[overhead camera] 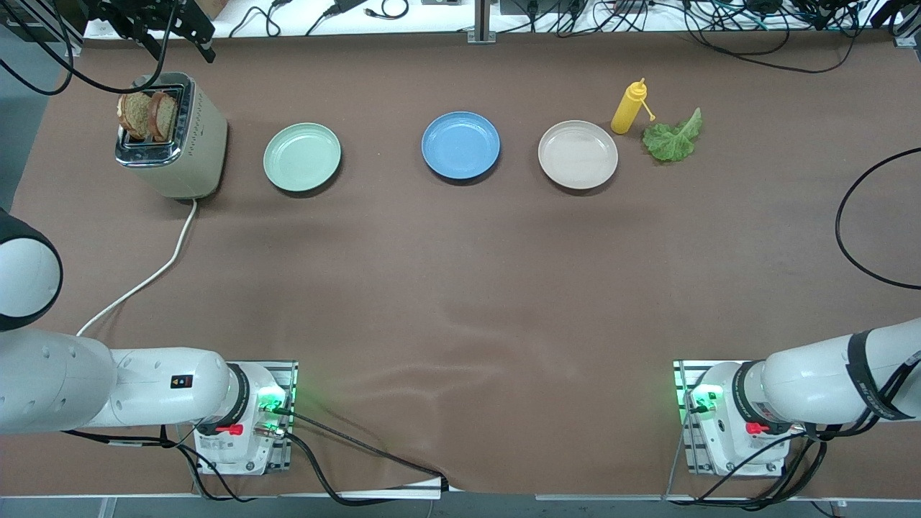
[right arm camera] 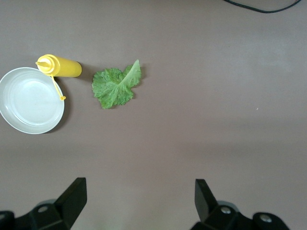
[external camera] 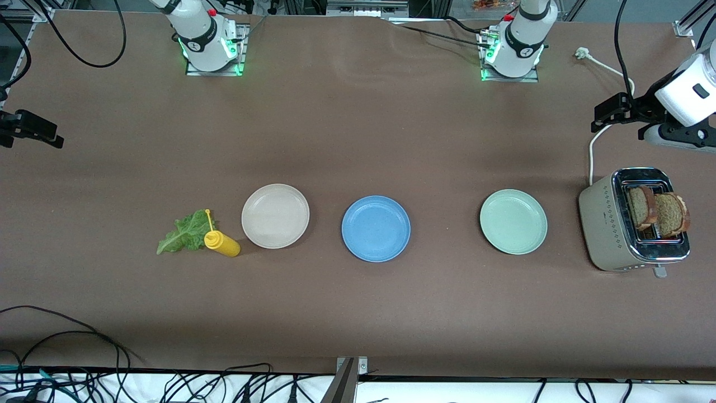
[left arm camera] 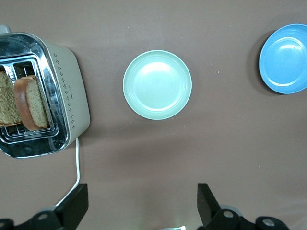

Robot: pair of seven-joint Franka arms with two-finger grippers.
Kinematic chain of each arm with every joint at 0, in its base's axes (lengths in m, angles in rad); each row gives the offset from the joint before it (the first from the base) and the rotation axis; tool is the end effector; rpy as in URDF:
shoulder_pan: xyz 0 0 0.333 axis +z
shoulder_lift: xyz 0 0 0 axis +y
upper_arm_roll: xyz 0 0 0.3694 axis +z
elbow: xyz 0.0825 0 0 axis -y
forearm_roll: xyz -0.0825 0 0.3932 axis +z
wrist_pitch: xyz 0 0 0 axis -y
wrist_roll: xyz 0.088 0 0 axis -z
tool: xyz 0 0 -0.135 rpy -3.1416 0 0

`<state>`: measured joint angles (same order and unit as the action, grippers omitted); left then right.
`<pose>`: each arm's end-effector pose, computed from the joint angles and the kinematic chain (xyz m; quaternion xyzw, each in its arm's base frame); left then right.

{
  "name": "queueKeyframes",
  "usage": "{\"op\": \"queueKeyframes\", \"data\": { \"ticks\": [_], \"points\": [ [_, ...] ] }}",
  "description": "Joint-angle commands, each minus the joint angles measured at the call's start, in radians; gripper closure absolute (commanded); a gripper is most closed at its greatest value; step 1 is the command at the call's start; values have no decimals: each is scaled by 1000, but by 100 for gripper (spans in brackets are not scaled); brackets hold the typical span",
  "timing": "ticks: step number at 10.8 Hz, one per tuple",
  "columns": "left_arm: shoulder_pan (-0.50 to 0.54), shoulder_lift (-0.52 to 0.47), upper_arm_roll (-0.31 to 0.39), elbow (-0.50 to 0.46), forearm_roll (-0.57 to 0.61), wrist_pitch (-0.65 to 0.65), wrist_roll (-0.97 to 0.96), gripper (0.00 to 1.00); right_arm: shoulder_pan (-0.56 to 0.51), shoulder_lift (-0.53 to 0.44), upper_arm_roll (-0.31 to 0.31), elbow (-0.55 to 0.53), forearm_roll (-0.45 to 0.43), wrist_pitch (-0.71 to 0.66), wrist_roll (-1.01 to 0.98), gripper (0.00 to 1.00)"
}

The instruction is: Make sandwich in blue plate with both arms

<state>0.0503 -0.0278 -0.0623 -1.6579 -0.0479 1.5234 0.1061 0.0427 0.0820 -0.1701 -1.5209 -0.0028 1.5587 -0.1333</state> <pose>0.5426 -0.0137 0.6201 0.9966 -0.0587 -0.0522 0.0256 0.5855 -0.0709 0.6262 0.9997 0.0031 -0.0224 0.0055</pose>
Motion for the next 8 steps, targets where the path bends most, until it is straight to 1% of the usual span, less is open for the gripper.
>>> {"op": "queueKeyframes", "data": {
  "ticks": [1, 3, 6, 8],
  "points": [
    [5, 8, -1, 26, -9, -23, 20, 0, 0, -2, 7, 2, 6, -14, -17, 0],
    [5, 8, -1, 26, -9, -22, 20, 0, 14, 1, 12, 4, 6, -9, -13, 0],
    [5, 8, -1, 26, -9, -23, 20, 0, 72, 10, 12, 5, 6, 7, 4, 0],
    [5, 8, -1, 26, -9, -23, 20, 0, 71, 10, 12, 5, 18, 6, -8, 0]
  ]
}}
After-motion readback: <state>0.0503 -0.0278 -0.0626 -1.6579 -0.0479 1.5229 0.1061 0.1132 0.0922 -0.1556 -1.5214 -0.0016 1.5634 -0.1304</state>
